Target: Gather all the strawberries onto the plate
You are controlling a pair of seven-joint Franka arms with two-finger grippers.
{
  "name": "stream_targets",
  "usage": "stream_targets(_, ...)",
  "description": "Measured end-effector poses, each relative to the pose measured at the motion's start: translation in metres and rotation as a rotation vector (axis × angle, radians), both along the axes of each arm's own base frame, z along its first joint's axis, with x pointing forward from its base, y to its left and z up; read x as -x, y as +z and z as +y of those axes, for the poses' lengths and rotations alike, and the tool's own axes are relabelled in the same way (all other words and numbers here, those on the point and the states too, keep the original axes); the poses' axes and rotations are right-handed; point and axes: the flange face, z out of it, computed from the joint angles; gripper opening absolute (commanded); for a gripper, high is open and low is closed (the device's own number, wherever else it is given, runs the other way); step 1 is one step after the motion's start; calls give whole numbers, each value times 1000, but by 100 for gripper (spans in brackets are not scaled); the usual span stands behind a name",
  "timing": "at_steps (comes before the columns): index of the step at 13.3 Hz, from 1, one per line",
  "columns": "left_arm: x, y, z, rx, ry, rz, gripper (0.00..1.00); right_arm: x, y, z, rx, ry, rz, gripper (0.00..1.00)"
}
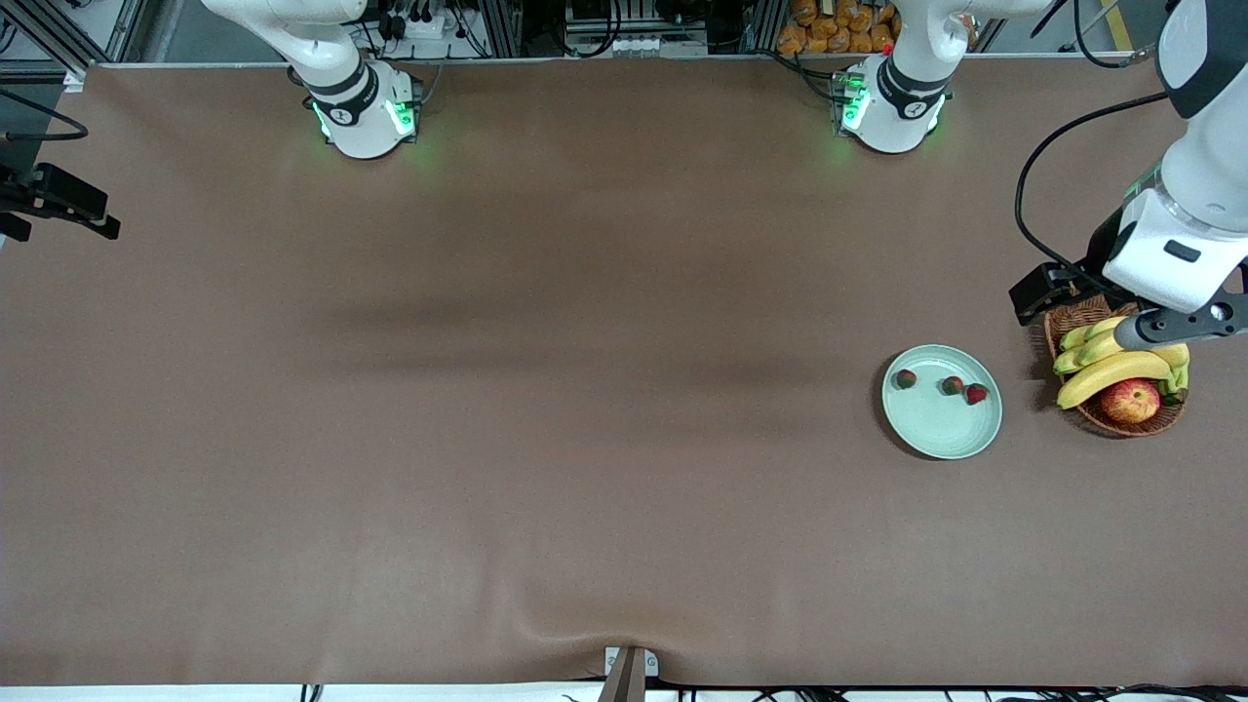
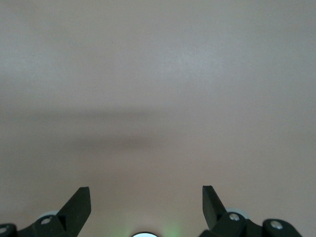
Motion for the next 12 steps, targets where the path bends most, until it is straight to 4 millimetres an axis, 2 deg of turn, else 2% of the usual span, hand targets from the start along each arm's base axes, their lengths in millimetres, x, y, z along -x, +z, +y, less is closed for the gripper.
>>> stream_targets(6,31,8,35,0,-81,-20,100,-1,1,0,1,0,-13,100)
stream_targets(12,46,7,27,-2,-99,-16,100,-3,2,5,2,9,-26,100)
